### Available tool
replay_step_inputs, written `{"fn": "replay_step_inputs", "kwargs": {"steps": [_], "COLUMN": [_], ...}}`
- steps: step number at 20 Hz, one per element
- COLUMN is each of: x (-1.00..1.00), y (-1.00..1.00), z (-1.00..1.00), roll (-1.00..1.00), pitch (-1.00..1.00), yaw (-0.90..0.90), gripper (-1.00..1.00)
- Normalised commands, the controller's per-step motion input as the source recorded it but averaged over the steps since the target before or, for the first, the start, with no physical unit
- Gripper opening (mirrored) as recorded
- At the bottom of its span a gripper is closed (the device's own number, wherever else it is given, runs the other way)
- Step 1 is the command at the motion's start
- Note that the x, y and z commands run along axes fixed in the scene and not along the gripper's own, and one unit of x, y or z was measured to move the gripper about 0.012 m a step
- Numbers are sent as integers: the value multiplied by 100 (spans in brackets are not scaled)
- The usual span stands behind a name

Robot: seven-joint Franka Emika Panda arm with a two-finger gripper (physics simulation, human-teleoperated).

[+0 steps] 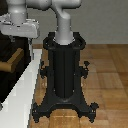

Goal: Open the door by pressing down and pulling on the handle.

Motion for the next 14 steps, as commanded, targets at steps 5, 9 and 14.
{"fn": "replay_step_inputs", "kwargs": {"steps": [5, 9, 14], "x": [0, 0, 0], "y": [-60, -50, -40], "z": [-80, -50, -60], "roll": [0, 0, 0], "pitch": [0, 0, 0], "yaw": [0, 0, 0], "gripper": [100, 100, 100]}}
